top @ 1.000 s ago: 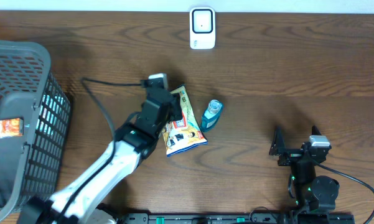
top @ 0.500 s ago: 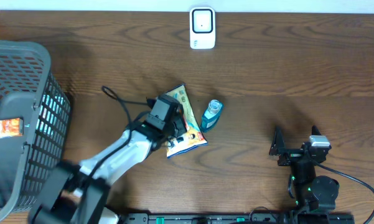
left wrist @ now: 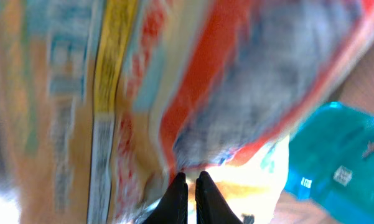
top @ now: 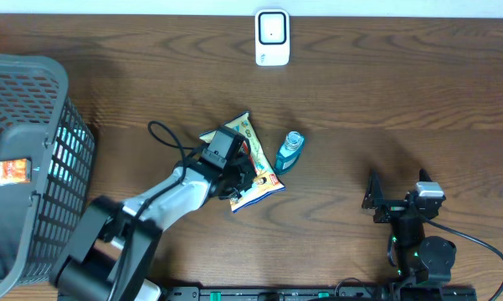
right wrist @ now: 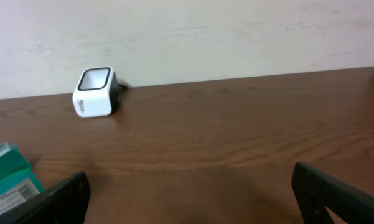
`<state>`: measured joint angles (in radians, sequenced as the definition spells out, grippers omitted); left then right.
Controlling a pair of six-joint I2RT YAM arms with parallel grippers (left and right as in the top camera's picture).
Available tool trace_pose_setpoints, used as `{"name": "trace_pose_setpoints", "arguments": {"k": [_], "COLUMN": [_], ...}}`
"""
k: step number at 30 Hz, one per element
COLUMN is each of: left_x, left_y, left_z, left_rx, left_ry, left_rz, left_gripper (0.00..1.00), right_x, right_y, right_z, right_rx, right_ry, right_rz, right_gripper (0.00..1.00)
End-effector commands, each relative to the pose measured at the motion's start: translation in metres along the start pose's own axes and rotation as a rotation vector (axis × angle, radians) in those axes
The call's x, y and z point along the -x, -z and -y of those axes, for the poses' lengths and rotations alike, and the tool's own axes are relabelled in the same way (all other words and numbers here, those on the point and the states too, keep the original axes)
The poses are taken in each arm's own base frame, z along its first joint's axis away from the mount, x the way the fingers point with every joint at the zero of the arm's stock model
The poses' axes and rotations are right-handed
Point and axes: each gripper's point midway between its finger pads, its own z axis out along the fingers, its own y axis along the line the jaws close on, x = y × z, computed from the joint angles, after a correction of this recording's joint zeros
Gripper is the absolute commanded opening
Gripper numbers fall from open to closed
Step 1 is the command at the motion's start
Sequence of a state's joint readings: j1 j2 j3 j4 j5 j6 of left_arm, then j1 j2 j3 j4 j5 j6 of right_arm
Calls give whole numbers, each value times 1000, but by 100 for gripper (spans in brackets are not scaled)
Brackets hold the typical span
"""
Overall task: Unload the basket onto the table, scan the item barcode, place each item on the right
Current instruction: 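Release the wipes pack and lift the left gripper above it, then swing the left gripper into the basket and grasp the orange Kleenex pack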
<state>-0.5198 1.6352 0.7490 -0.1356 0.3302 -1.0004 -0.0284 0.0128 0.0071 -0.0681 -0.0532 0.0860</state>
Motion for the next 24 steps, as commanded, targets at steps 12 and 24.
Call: {"name": "trace_pose_setpoints", "arguments": {"k": [12,24], "left_x": [56,94], "left_y": [182,349], "left_z": [60,59], "left_rx": [-173,-90], "left_ry": [-415,-404], "left_rz": [671,1090], "left_gripper": [44,98], "right_x": [-1,-1], "right_y": [0,0], "right_z": [-2,-2], "right_rx": [6,6], "right_ry": [14,13], "right_rz": [-3,-3], "right_gripper": [99,99]}}
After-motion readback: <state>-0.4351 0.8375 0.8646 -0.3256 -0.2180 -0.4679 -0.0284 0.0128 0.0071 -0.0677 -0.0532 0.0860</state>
